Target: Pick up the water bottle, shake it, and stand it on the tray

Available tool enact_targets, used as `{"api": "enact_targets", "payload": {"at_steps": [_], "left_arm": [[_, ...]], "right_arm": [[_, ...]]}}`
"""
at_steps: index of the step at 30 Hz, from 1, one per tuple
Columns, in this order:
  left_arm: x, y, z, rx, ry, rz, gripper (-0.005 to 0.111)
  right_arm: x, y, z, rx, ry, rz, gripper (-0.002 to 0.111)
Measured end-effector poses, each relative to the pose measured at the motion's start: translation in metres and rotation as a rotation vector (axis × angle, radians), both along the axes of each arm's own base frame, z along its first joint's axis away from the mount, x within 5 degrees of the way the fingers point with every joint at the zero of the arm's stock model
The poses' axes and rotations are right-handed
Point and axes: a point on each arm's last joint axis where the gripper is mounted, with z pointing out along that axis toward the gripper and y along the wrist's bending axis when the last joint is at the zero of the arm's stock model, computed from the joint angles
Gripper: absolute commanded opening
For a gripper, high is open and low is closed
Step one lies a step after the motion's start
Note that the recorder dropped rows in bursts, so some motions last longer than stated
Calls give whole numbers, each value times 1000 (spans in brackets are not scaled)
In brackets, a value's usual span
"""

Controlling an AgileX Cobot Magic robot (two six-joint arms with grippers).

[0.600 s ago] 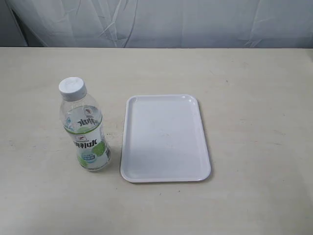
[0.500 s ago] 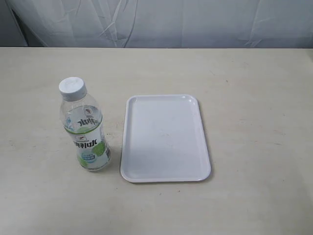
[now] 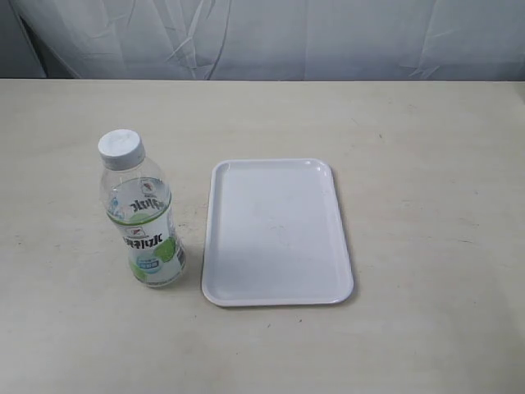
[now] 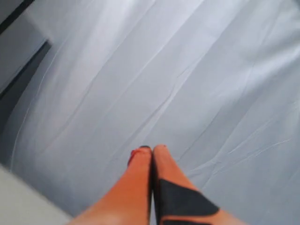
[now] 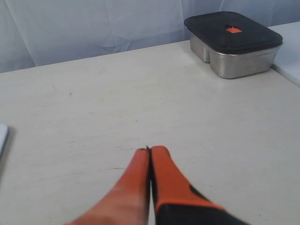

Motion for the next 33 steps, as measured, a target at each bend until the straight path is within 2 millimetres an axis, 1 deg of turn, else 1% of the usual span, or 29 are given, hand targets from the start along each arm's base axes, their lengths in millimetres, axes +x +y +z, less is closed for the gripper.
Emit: {"api": "enact_targets", "payload": {"at_steps": [1, 2, 3, 4, 5, 6, 7, 8, 9, 10, 12, 13, 15, 21, 24, 26, 27, 28, 31, 33], "left_arm": [[-5, 0, 16, 47, -53, 15, 0], [-12, -3, 53, 169, -131, 43, 0], [-10, -4, 66, 220, -132, 51, 0], [-5, -7, 99, 338, -123, 72, 0], [2, -7, 105, 363, -91, 71, 1], [21, -8, 121, 399, -29, 69, 5], [37, -9, 128, 426, 21, 62, 11], [49, -10, 131, 447, 54, 46, 22], [62, -14, 129, 464, 93, 12, 32], [71, -19, 127, 492, 113, -29, 45], [83, -35, 120, 605, 133, -120, 67], [89, -46, 116, 667, 135, -181, 72], [94, -60, 110, 731, 135, -262, 75], [107, -98, 91, 895, 145, -436, 75], [114, -109, 82, 930, 171, -480, 75], [118, -112, 78, 938, 189, -492, 76], [119, -113, 76, 941, 194, -497, 79], [120, -114, 75, 942, 196, -500, 84], [119, -117, 73, 944, 158, -525, 106], [117, -120, 71, 961, 116, -545, 106]], "right_arm": [[0, 0, 0, 0, 0, 7, 3], [0, 1, 0, 0, 0, 13, 3], [0, 1, 0, 0, 0, 12, 3], [0, 1, 0, 0, 0, 12, 3], [0, 1, 0, 0, 0, 12, 3], [0, 1, 0, 0, 0, 12, 3], [0, 1, 0, 0, 0, 12, 3], [0, 1, 0, 0, 0, 12, 3], [0, 1, 0, 0, 0, 12, 3], [0, 1, 0, 0, 0, 12, 3], [0, 1, 0, 0, 0, 12, 3], [0, 1, 0, 0, 0, 12, 3], [0, 1, 0, 0, 0, 12, 3], [0, 1, 0, 0, 0, 12, 3], [0, 1, 0, 0, 0, 12, 3], [0, 1, 0, 0, 0, 12, 3], [0, 1, 0, 0, 0, 12, 3], [0, 1, 0, 0, 0, 12, 3], [0, 1, 0, 0, 0, 12, 3], [0, 1, 0, 0, 0, 12, 3]]}}
